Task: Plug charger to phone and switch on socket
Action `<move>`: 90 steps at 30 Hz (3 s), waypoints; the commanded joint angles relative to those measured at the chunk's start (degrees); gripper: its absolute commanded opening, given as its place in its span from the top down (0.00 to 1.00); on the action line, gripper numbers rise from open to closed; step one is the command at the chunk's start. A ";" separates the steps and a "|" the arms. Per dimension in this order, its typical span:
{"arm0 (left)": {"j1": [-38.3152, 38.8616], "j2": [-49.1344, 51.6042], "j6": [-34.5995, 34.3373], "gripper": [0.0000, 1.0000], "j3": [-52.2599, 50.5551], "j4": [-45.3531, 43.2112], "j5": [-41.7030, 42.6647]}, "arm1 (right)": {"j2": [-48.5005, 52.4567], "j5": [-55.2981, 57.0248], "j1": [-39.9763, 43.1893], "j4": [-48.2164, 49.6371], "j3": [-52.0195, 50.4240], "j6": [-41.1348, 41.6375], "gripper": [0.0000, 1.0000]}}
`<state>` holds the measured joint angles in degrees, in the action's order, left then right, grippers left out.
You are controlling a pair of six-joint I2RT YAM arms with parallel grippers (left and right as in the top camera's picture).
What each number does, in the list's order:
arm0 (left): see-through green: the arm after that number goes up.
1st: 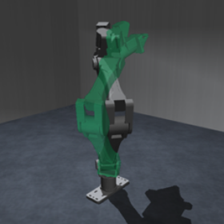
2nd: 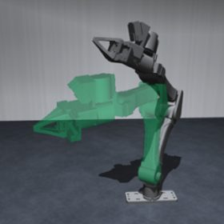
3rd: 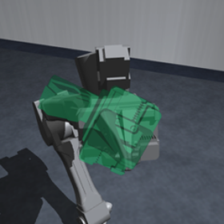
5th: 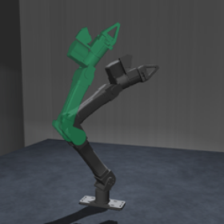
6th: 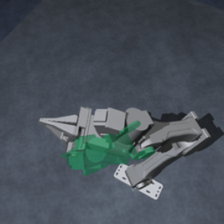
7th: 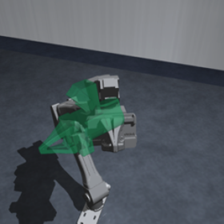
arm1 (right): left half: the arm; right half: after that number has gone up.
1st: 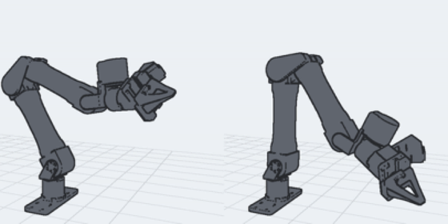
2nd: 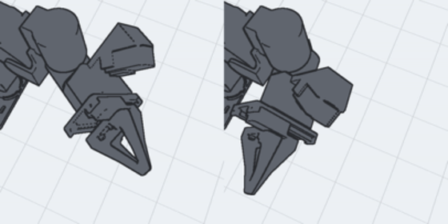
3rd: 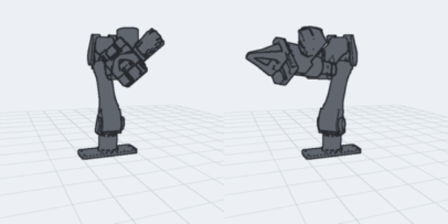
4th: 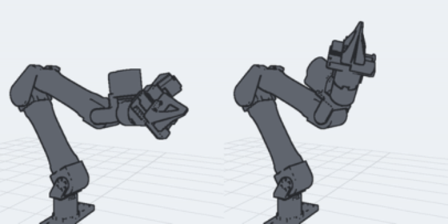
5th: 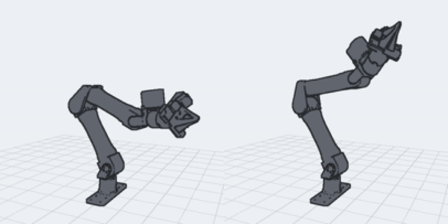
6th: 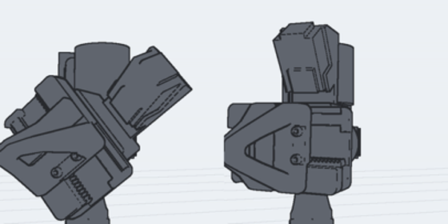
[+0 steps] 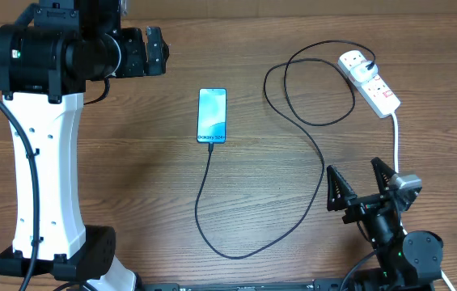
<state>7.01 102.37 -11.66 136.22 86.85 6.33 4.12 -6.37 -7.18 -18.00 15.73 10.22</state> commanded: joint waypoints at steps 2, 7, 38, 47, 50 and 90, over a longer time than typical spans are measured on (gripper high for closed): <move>-0.22 0.48 -0.15 0.00 0.00 -0.11 -0.57 | -3.30 0.74 -0.15 2.56 -3.91 -1.84 0.00; -0.22 0.48 -0.15 0.00 0.00 -0.09 -0.57 | -3.96 -0.11 -0.09 6.16 -7.52 -4.52 0.00; -0.22 0.48 -0.15 0.00 0.00 -0.11 -0.57 | -3.96 0.37 -0.09 13.38 -15.26 -13.46 0.00; -0.22 0.48 -0.15 0.00 0.00 -0.09 -0.57 | -3.96 1.33 -0.09 13.20 -15.23 -13.00 0.00; -0.22 0.48 -0.15 0.00 0.00 -0.11 -0.57 | -3.96 2.71 -0.09 13.14 -15.23 -10.82 0.00; -0.22 0.48 -0.15 0.00 0.00 -0.09 -0.57 | -3.96 2.64 -0.09 13.38 -15.23 -10.03 0.00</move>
<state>7.01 102.37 -11.66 136.22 86.85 6.33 0.84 -3.62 -7.16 -5.08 1.06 0.01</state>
